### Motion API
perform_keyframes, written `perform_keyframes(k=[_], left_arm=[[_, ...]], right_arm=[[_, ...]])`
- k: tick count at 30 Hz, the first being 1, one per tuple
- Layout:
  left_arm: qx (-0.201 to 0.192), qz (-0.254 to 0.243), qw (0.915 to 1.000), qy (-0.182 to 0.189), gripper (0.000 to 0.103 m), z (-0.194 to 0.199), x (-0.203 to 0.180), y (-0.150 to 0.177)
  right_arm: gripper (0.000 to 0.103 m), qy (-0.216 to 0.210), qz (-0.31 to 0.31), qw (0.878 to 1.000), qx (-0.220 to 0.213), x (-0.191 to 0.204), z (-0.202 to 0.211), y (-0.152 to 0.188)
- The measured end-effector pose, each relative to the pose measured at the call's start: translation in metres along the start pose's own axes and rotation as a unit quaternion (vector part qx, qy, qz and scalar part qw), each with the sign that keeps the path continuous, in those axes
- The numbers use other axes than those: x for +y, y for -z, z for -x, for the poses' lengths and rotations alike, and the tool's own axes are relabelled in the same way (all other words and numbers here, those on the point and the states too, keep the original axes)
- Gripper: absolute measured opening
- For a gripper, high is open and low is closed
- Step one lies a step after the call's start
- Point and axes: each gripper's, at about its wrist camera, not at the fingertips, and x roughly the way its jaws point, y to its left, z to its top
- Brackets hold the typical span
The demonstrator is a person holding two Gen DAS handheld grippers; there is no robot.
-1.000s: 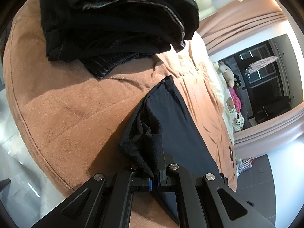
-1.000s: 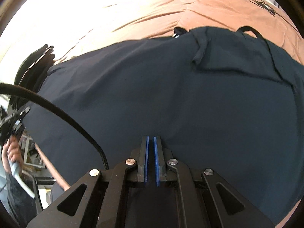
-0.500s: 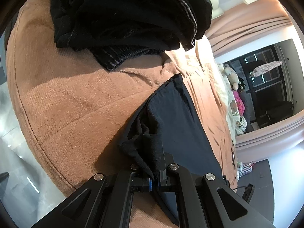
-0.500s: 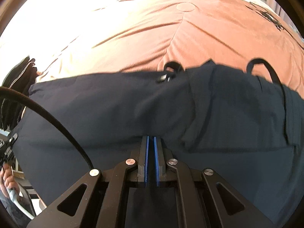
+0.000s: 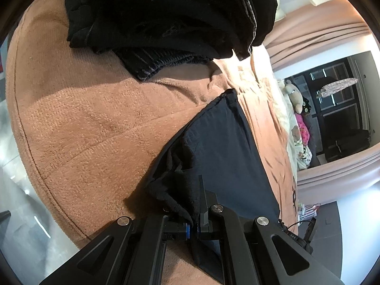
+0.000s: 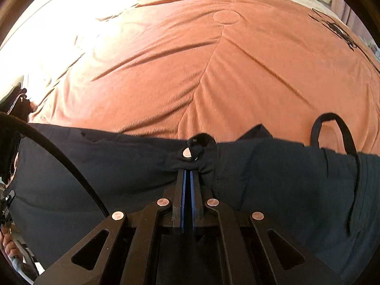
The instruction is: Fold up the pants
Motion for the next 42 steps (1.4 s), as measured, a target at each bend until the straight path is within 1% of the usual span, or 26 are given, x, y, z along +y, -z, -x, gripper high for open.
perform_keyframes(k=[1,6,9,14,22,25,27,30,34,37,42], left_arm=[[-0.001,-0.001,1.0000,0.000,0.003,0.000,-0.001,0.000],[-0.007,-0.005,0.9999,0.006,0.003,0.004,-0.007,-0.003],[-0.011,-0.013,0.9997,0.015,0.003,0.010,-0.016,-0.007],[-0.016,-0.033,0.9986,0.037,0.003,0.018,-0.035,-0.014],[-0.006,-0.065,0.9962,0.058,0.003,0.020,-0.064,-0.022],[-0.002,-0.085,0.9939,0.070,0.003,0.022,-0.077,-0.025],[0.001,-0.095,0.9921,0.082,0.003,0.023,-0.086,-0.027],[0.006,-0.108,0.9894,0.097,0.003,0.025,-0.100,-0.030],[0.011,-0.131,0.9846,0.115,0.003,0.030,-0.124,-0.032],[0.011,-0.150,0.9797,0.133,0.003,0.037,-0.142,-0.031],[0.002,-0.173,0.9738,0.147,0.003,0.052,-0.178,-0.026]], right_arm=[[0.000,0.002,0.002,1.000,-0.001,-0.009,0.003,-0.003],[0.000,0.015,0.005,1.000,-0.004,-0.005,0.002,-0.010],[0.002,0.003,0.004,1.000,-0.005,-0.002,0.014,-0.005],[0.002,-0.029,-0.004,1.000,0.000,-0.005,0.035,0.028],[0.002,-0.052,-0.018,0.998,0.008,0.000,0.062,0.079],[0.002,-0.057,-0.031,0.998,0.011,0.000,0.077,0.097],[0.002,-0.066,-0.044,0.997,0.016,0.002,0.083,0.110],[0.002,-0.068,-0.051,0.996,0.024,0.008,0.091,0.130],[0.002,-0.052,-0.033,0.998,0.031,0.021,0.102,0.153],[0.002,-0.047,-0.033,0.998,0.034,0.026,0.110,0.169],[0.002,-0.066,-0.026,0.997,0.032,0.029,0.127,0.189]])
